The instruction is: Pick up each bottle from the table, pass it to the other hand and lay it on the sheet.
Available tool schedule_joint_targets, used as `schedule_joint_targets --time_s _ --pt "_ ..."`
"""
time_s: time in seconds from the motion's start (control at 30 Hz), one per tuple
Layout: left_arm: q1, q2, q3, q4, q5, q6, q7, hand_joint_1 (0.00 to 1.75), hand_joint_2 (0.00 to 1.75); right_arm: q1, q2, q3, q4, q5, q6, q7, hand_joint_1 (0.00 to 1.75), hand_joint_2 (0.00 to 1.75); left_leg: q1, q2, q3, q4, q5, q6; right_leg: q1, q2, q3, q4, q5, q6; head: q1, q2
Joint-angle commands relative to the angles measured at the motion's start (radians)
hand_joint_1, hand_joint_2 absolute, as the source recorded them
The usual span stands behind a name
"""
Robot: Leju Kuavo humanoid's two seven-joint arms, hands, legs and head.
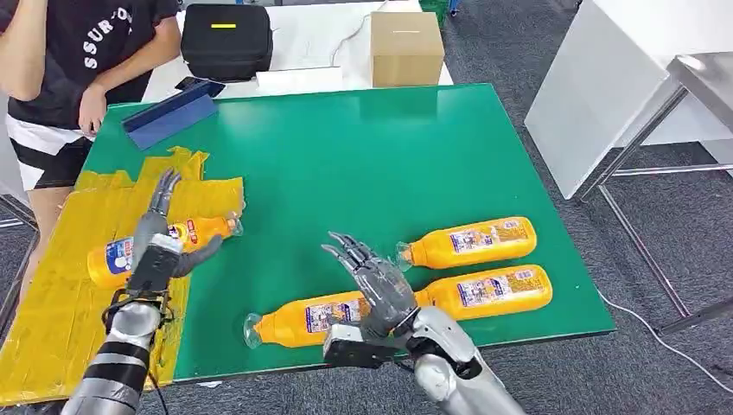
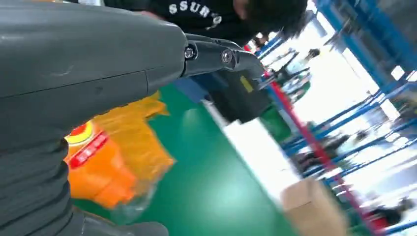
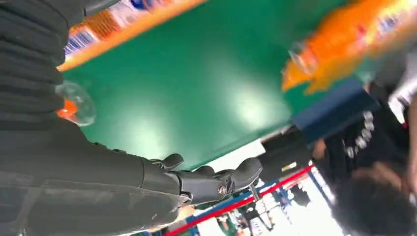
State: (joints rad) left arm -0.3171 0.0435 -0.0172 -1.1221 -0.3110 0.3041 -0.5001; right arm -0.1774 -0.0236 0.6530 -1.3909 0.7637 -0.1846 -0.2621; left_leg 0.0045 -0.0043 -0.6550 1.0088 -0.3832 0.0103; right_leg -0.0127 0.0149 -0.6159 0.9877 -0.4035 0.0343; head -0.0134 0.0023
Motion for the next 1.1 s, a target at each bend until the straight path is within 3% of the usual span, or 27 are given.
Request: schedule_joint_targets --time_s 0.03,0.43,0.67,0.77,1.1 --pt "0.037 -0.023 0.070 -0.119 0.020 -0.026 -0.005 0.00 1.75 -0.041 -0.058 0.073 0.077 0.011 -0.006 0.007 0.00 1.75 0.000 0.000 0.004 0.000 -0.001 -0.001 0.001 -0.001 0.004 -0.001 -0.001 -0.001 0.000 0.000" --pt "0.053 -0.056 0.099 -0.093 0.081 -0.068 -0.027 0.00 1.75 -0.068 -0.090 0.118 0.101 0.087 0.005 0.056 0.00 1.75 0.000 0.000 0.005 0.000 -0.002 0.000 0.001 -0.001 0.006 -0.001 -0.002 -0.001 0.000 0.000" --pt "0.055 -0.075 0.078 -0.090 0.092 -0.072 -0.035 0.00 1.75 -0.107 -0.060 0.165 0.192 0.126 0.025 0.118 0.00 1.75 0.000 0.000 0.003 -0.001 -0.001 0.000 0.001 -0.001 0.003 -0.001 0.000 -0.001 0.000 0.000" --pt "0.059 -0.082 0.068 -0.103 0.097 -0.074 -0.035 0.00 1.75 -0.124 -0.045 0.185 0.237 0.148 0.027 0.143 0.00 1.75 0.001 0.001 0.009 -0.001 -0.003 -0.001 0.002 -0.001 0.009 -0.002 -0.002 -0.002 0.000 0.000" --pt "0.059 -0.082 0.068 -0.103 0.097 -0.074 -0.035 0.00 1.75 -0.124 -0.045 0.185 0.237 0.148 0.027 0.143 0.00 1.75 0.000 0.001 0.005 -0.001 -0.002 -0.001 0.001 -0.001 0.005 -0.001 -0.001 -0.001 0.000 0.000"
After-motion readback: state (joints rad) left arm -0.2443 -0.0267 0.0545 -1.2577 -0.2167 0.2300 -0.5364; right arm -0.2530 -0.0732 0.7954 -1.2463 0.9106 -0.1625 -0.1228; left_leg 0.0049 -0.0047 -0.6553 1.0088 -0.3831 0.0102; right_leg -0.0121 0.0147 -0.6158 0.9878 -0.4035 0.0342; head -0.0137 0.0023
